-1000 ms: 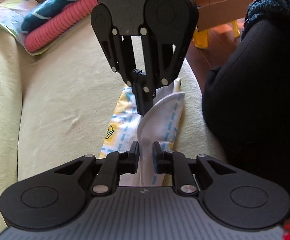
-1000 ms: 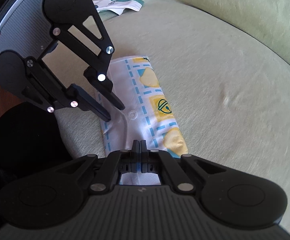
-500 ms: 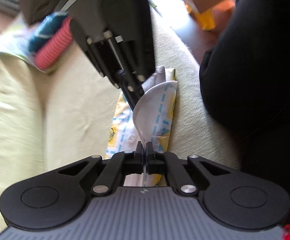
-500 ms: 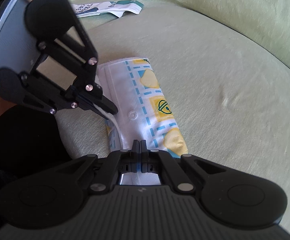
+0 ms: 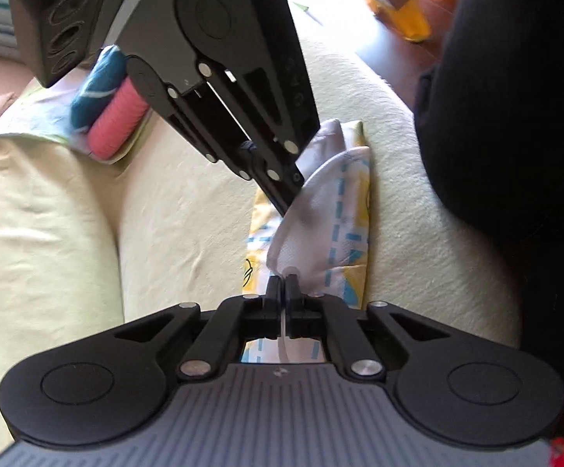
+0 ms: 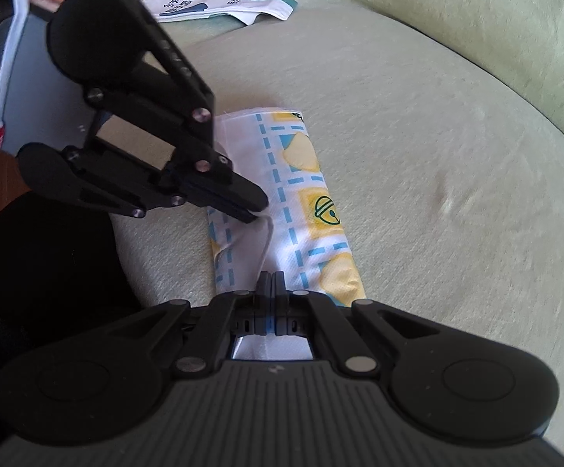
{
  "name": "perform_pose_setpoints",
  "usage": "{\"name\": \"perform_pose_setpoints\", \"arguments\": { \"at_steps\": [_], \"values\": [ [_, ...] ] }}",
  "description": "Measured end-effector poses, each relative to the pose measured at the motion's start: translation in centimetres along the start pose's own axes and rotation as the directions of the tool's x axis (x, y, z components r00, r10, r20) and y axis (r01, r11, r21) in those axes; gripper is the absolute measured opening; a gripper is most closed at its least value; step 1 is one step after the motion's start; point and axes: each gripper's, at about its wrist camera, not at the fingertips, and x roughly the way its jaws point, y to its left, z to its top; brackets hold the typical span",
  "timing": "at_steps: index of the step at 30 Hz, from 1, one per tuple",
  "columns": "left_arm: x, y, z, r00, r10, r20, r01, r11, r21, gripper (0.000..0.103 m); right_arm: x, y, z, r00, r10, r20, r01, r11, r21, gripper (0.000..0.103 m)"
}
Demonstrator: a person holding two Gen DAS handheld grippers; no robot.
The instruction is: Fold shopping bag
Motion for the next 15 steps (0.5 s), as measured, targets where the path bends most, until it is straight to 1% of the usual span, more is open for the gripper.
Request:
{"name": "perform_pose_setpoints", "arguments": {
  "at_steps": [4,6,9,12,14,15],
  "values": [
    [0.1,0.8,-0.3,0.999,-0.033,0.004,0.033,0.997,-0.075,0.0,0.0,0.0,0.0,1.0,0.002,0.002,-0.002,1.0,-0.004,0.0],
    [0.2,1.6,-0.4,0.998,-0.071,0.001,0.07,0.989,-0.129,0.0,0.0,0.0,0.1,1.0,0.005,0.001,-0.005,1.0,-0.006,0.0],
    [0.3,2.4,-0.5,0.994,-0.11,-0.007,0.107,0.979,-0.174,0.0,-0.1,0.4,0.2,1.0,-0.012,-0.003,0.012,1.0,-0.028,0.0],
    [0.1,3.0,-0.8,0.99,-0.142,-0.011,0.135,0.961,-0.243,0.0,-0.2,1.2,0.3,0.999,-0.041,0.005,0.041,0.997,-0.064,0.0],
    [0.0,3.4,-0.9,0.988,-0.156,-0.011,0.147,0.951,-0.271,0.0,-0.5,0.9,0.1,0.999,-0.039,0.017,0.039,0.999,-0.027,0.0],
    [0.1,4.1,-0.9,0.985,-0.173,-0.01,0.162,0.939,-0.302,0.0,-0.6,0.8,0.1,0.999,-0.037,0.024,0.037,0.999,-0.009,0.0]
  ]
}}
